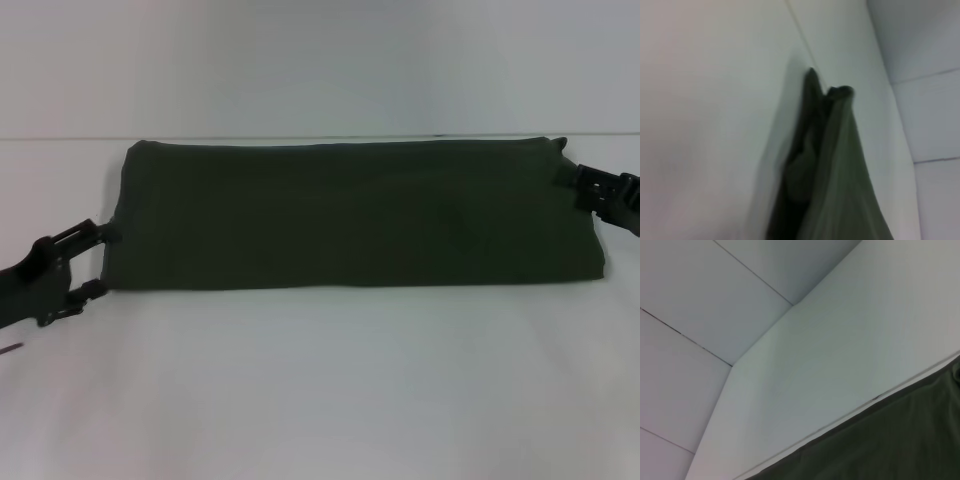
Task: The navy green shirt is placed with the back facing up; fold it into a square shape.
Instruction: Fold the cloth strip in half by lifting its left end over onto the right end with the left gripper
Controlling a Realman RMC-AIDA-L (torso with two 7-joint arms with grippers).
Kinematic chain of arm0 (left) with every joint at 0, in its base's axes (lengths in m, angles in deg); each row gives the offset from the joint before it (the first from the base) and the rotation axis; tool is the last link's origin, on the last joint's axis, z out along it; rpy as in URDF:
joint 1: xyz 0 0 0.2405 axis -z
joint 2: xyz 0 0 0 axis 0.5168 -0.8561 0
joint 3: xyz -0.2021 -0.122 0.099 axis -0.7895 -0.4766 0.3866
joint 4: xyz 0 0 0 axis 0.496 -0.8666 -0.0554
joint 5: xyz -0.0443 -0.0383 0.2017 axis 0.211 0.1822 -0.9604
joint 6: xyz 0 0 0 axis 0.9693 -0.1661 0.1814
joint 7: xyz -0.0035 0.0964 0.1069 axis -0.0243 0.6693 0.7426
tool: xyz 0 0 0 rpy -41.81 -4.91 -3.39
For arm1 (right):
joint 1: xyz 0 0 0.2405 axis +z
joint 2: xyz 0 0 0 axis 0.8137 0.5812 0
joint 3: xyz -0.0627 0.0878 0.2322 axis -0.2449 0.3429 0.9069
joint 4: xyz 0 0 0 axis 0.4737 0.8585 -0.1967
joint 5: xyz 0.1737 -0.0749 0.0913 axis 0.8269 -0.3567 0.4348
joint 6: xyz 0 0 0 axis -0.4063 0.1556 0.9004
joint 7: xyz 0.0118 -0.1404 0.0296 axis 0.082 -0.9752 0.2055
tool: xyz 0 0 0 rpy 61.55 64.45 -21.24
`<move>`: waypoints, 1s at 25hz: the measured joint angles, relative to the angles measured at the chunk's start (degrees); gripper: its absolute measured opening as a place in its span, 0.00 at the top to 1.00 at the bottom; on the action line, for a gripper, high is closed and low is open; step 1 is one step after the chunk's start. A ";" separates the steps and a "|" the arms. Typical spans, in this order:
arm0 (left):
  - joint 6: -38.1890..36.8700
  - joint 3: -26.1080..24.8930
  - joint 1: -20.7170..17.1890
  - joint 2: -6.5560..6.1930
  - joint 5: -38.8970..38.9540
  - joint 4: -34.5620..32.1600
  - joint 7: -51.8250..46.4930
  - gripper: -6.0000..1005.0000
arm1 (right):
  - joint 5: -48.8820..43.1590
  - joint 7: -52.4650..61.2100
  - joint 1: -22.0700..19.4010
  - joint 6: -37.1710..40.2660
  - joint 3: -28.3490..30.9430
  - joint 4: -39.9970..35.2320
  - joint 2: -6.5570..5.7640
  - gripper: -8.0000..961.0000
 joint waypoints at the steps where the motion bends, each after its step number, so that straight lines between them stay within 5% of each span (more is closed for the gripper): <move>1: 0.02 -0.23 -0.18 -0.06 0.00 0.13 -0.49 0.07 | 0.01 -0.01 0.00 -0.01 0.02 0.01 0.05 0.25; 14: 7.02 -0.84 2.51 -0.32 -0.34 5.71 -2.47 0.07 | 0.07 -0.25 0.46 -1.27 0.57 0.04 0.16 0.25; 25: 5.78 -1.35 1.32 -0.12 0.07 5.62 -3.11 0.07 | 0.05 -0.30 0.60 -2.76 1.19 0.04 0.38 0.25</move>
